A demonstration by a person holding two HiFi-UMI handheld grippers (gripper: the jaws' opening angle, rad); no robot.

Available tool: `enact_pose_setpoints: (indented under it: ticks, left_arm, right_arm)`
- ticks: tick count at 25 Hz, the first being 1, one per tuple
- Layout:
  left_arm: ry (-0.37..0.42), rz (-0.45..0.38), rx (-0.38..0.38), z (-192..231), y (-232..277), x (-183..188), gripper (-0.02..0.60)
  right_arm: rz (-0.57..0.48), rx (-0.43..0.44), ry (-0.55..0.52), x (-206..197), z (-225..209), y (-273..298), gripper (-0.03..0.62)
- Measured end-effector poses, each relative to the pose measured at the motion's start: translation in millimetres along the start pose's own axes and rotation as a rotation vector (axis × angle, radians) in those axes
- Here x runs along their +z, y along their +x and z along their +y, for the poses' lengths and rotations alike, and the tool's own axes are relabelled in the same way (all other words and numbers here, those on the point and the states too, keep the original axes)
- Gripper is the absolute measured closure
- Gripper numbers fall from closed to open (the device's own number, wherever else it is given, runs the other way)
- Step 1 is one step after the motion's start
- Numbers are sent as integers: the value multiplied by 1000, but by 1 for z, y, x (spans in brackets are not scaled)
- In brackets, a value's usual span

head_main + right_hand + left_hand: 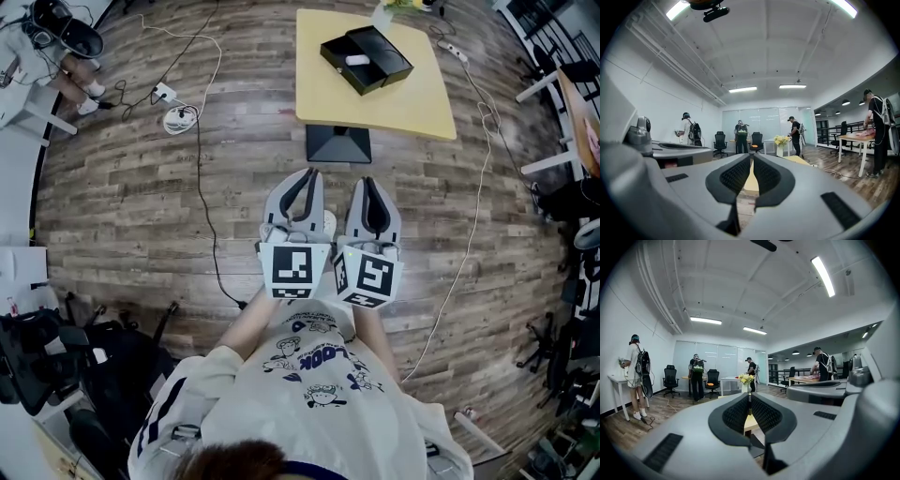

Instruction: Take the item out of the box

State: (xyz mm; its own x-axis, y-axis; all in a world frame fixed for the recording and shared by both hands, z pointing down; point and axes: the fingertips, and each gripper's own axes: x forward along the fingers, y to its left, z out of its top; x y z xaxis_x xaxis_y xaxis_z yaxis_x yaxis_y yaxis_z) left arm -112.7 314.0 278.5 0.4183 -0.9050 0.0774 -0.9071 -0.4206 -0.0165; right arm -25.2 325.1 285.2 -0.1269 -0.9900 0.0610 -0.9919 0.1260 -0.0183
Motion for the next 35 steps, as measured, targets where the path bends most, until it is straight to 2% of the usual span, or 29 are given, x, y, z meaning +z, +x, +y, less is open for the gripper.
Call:
enact_pose_setpoints:
  ticks: [11,35]
  left_arm:
    - [7,17,20,10,76,-1,554]
    - [0,29,121,30,266,22,554]
  right_arm:
    - [20,46,3,-2,-28,75,553]
    - [33,144,-7,20,-117,252,553]
